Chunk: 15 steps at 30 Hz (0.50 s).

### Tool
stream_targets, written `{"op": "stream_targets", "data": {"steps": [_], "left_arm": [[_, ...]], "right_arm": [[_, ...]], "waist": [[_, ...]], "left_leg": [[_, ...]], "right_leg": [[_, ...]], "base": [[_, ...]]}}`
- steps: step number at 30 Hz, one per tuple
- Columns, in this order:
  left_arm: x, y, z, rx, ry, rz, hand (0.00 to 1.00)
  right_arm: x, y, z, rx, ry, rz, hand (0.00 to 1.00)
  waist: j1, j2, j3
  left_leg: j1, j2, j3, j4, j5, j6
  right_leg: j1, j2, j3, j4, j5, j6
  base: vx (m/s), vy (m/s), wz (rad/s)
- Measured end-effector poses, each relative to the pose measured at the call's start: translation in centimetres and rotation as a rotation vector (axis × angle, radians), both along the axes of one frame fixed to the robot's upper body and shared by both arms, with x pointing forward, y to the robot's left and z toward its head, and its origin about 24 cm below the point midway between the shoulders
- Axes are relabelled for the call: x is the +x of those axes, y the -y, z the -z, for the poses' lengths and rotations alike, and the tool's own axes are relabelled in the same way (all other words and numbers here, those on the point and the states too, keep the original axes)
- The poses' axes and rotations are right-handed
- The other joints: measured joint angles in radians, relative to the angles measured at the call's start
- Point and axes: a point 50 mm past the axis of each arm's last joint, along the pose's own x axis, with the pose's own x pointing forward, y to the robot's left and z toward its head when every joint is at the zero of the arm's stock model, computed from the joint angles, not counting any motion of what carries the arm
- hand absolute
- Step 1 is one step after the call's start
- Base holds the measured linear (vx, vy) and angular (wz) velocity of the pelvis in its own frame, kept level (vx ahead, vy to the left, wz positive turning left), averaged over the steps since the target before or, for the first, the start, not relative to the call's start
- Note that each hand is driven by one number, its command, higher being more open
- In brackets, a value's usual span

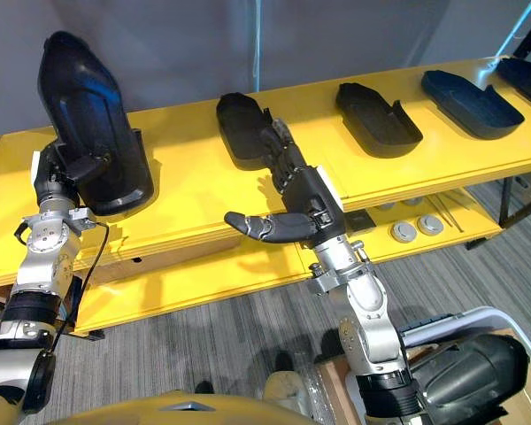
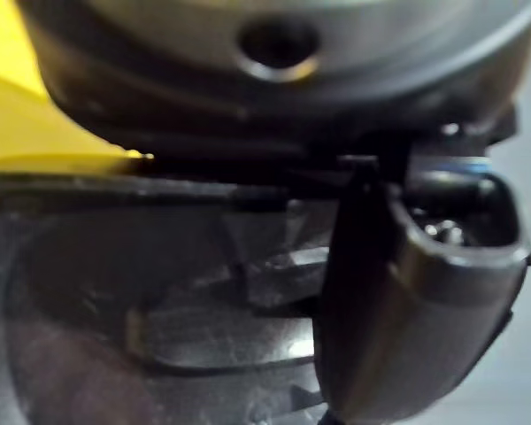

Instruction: Walk over and take three plastic housings, then place them on the shelf

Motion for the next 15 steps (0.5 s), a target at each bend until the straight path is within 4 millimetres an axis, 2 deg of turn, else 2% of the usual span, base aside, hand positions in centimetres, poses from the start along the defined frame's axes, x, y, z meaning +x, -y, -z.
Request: {"op": "stream_targets", "data": {"steps": [1,7,12,15], "left_arm": [[0.3,0.0,0.2,-0.058,-0.009,-0.002,0.0],[1.8,1.3,-0.1,-0.274,-0.036,0.117,0.0],[2.0,2.0,0.0,-0.373,-0.041,0.184,0.0],[2.1,2.3,-1.3,-0.364,0.009,0.21,0.0]], "right_arm": [[0.3,-0.4,-0.5,-0.01,0.021,-0.03,1.0],[1.1,-2.2,-1.7,-0.015,0.038,-0.133,1.0],[1.0,-2.8,-1.6,-0.029,0.021,-0.169,1.0],[0.9,-4.3,-3.2,-0.031,0.089,-0.241,1.0]], "waist": [[-0.013,0.003,0.009],[-0.017,0.023,0.053],[-0.016,0.03,0.085],[-0.013,0.032,0.11]], "left_leg": [[-0.003,-0.007,-0.001,-0.009,0.01,0.006],[-0.015,-0.012,0.006,-0.021,0.026,0.008],[-0.015,-0.013,0.008,-0.04,0.041,0.004],[-0.042,-0.015,0.003,-0.039,0.05,0.002]], "right_leg": [[-0.006,-0.006,0.0,0.001,0.002,0.002],[-0.038,-0.009,0.015,0.018,0.004,0.004],[-0.055,-0.007,0.018,0.037,0.004,0.003],[-0.093,-0.011,0.015,0.069,0.001,0.001]], "base": [[-0.03,0.016,-0.07],[-0.07,0.003,-0.04],[-0.04,-0.013,-0.01],[-0.07,-0.009,0.08]]}}
